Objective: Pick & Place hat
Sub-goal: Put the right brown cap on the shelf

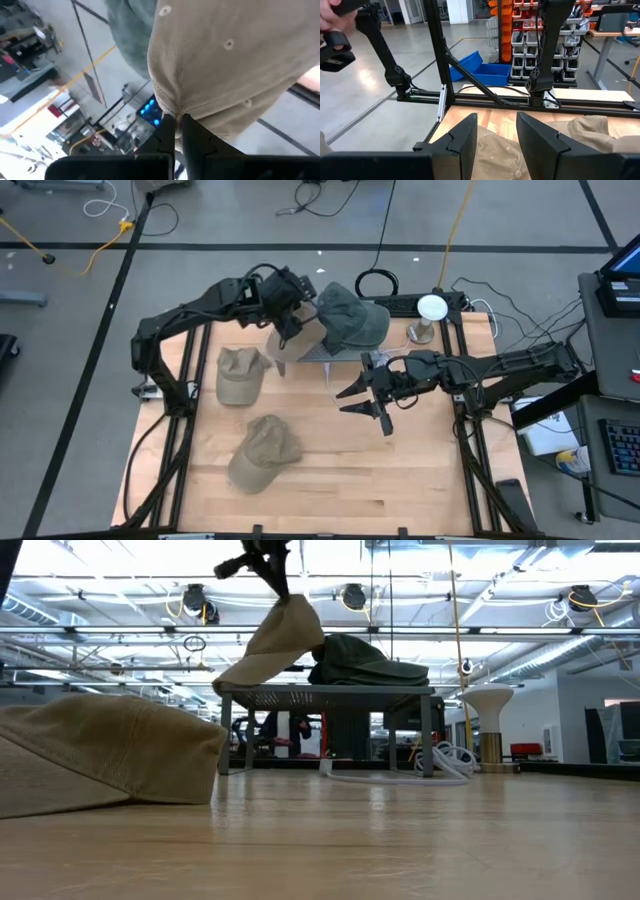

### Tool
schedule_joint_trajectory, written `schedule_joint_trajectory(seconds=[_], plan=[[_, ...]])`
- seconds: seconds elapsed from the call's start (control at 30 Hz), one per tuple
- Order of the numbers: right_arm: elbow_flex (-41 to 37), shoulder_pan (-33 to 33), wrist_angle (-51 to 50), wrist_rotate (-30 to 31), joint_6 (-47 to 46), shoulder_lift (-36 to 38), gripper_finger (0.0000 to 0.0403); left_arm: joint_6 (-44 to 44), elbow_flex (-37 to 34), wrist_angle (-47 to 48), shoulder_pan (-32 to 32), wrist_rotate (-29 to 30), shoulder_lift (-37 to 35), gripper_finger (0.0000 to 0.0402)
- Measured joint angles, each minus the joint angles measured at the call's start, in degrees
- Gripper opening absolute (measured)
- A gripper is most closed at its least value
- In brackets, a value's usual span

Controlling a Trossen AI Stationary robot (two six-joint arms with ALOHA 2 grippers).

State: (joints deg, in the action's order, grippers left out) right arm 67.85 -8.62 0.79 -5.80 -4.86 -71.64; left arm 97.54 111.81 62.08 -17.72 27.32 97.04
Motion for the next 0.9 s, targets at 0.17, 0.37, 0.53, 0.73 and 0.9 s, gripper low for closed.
schedule_joint_trajectory(seconds=[0.17,0.37,0.53,0.73,0.9], plan=[[0.0,0.0,0.2,0.0,0.0,0.0,0.0130,3.5,0.0,-3.8,-1.9,-3.3,1.5,0.0010],[0.0,0.0,0.2,0.0,0.0,0.0,0.0130,7.8,0.0,-7.8,-3.1,-5.0,2.5,0.0010],[0.0,0.0,0.2,0.0,0.0,0.0,0.0130,6.7,0.0,-7.7,-3.6,-8.5,3.3,0.0013],[0.0,0.0,0.2,0.0,0.0,0.0,0.0130,0.4,0.0,-8.5,-3.5,-9.2,3.7,0.0049],[0.0,0.5,0.3,0.0,0.0,0.0,0.0130,-4.3,0.0,-9.0,-3.5,-9.4,3.7,0.0094]])
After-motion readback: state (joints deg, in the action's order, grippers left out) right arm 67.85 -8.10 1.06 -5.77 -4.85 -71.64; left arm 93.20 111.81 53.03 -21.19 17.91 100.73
